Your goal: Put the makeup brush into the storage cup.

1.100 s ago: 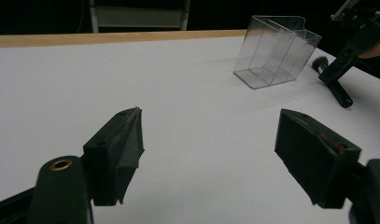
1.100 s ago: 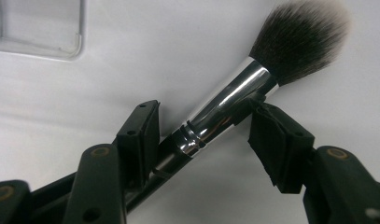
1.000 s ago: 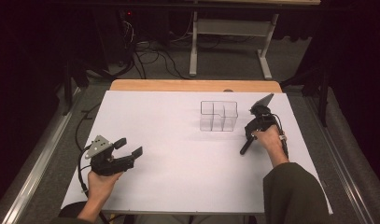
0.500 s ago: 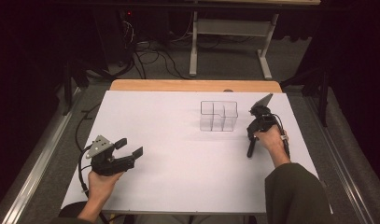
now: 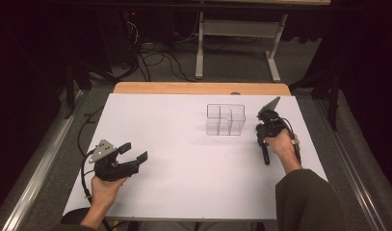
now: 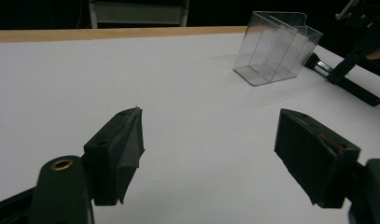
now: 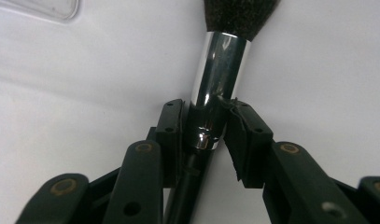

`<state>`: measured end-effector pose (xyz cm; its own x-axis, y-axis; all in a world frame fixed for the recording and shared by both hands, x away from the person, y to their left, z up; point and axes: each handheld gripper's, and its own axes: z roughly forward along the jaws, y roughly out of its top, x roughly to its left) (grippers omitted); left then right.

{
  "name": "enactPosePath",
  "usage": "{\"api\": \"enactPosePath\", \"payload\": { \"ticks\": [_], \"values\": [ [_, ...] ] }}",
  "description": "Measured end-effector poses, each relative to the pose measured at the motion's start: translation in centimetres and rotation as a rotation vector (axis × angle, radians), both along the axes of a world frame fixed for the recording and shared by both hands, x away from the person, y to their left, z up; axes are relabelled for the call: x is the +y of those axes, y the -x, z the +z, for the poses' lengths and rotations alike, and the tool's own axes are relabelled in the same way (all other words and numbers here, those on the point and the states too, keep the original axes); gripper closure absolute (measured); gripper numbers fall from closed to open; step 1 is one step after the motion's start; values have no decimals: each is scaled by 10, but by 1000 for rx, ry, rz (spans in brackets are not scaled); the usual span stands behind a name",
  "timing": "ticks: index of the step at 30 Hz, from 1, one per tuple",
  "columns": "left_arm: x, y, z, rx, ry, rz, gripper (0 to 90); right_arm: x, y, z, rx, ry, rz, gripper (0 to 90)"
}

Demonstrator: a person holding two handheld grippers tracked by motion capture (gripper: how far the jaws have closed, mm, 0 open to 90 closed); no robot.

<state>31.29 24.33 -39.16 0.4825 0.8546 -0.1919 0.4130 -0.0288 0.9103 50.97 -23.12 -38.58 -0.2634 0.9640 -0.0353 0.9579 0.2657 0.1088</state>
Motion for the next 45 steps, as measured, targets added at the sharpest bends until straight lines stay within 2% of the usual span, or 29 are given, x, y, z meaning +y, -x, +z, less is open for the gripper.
{"api": "enactPosePath", "payload": {
  "ticks": [10,24,32,45],
  "values": [
    [0,0,0,0,2,-4,240,4,3,0,24,22,77,735],
    [0,1,1,-5,10,-5,240,7,12,0,49,17,153,743],
    [0,2,2,-9,10,-4,241,5,17,0,24,1,163,746],
    [0,3,3,-17,10,-1,241,-3,25,10,-47,-43,175,747]
  ]
}}
